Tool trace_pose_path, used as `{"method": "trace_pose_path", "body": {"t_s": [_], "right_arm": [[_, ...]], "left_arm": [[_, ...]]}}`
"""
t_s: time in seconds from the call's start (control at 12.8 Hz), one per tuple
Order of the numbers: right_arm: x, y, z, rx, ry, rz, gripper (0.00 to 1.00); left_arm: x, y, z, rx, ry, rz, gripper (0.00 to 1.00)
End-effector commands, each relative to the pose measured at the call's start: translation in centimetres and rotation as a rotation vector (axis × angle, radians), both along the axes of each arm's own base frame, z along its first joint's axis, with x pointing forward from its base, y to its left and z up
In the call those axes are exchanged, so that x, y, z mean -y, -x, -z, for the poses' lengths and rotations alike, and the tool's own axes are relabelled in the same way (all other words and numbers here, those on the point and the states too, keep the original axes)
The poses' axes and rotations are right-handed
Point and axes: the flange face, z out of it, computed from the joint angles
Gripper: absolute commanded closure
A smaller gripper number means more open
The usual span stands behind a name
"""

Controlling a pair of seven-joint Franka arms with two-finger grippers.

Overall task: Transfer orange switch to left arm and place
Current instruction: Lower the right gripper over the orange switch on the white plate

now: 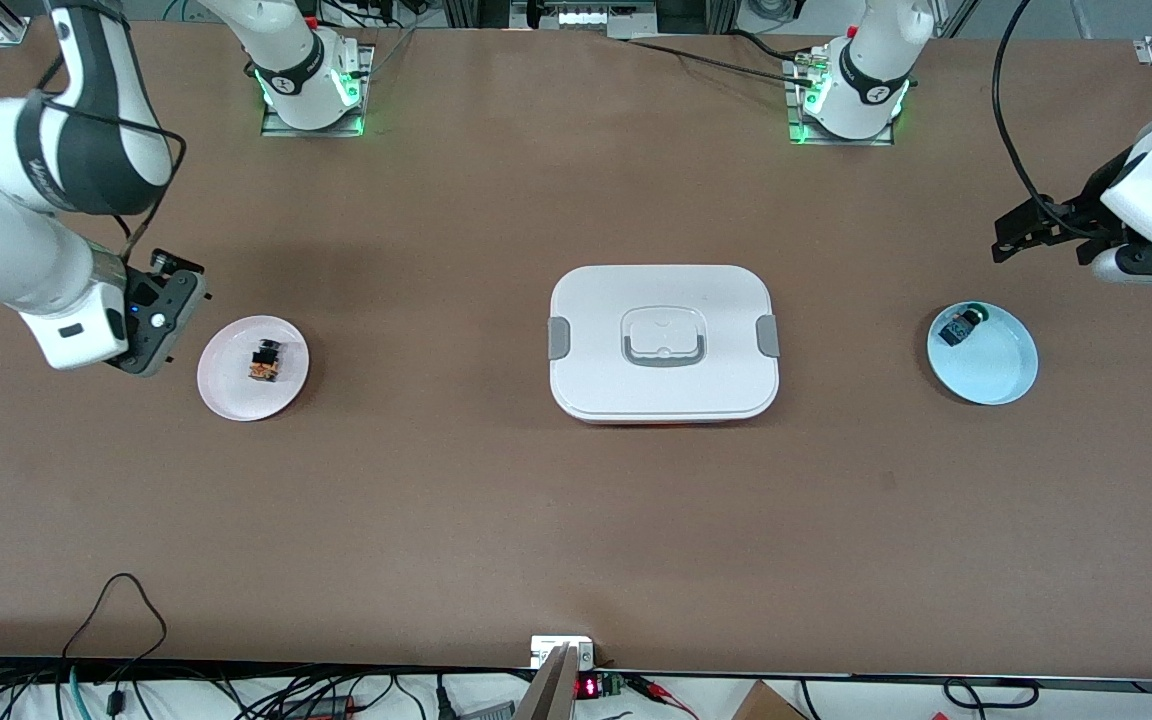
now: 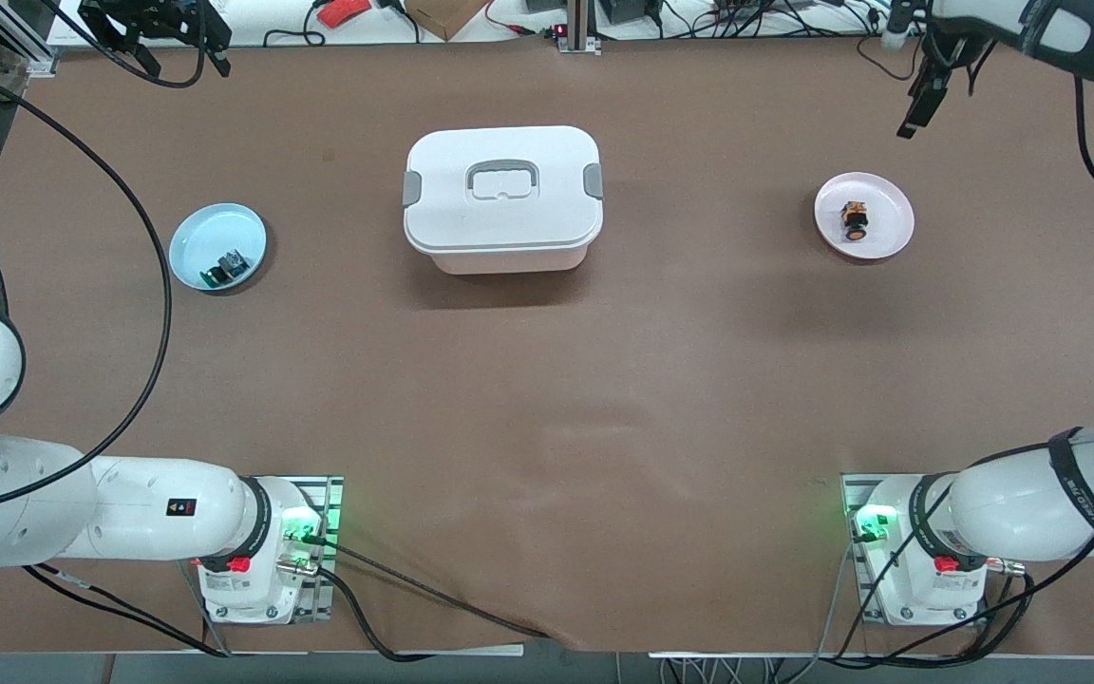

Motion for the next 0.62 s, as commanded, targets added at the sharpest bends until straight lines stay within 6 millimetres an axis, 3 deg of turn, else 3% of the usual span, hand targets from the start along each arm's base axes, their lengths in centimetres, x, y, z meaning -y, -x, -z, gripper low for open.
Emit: {"method": "trace_pose_path", "body": {"t_s": [0.0, 0.16, 0.55], "right_arm": [[0.5, 1.3, 4.0, 0.045, -0.026, -0.072, 0.00], [0.3, 1.8, 7.0, 0.069, -0.028, -0.128, 0.00], [1.5, 6.0, 14.7, 0.051, -0.031, -0.141, 0.00]], "left_arm": [[0.0, -0.3, -0.7, -0.004, 0.003, 0.009, 0.00], [-0.2, -0.2, -0.7, -0.013, 0.003, 0.007, 0.00], [0.0, -0.3, -0.6, -0.018, 0.003, 0.010, 0.00]]}}
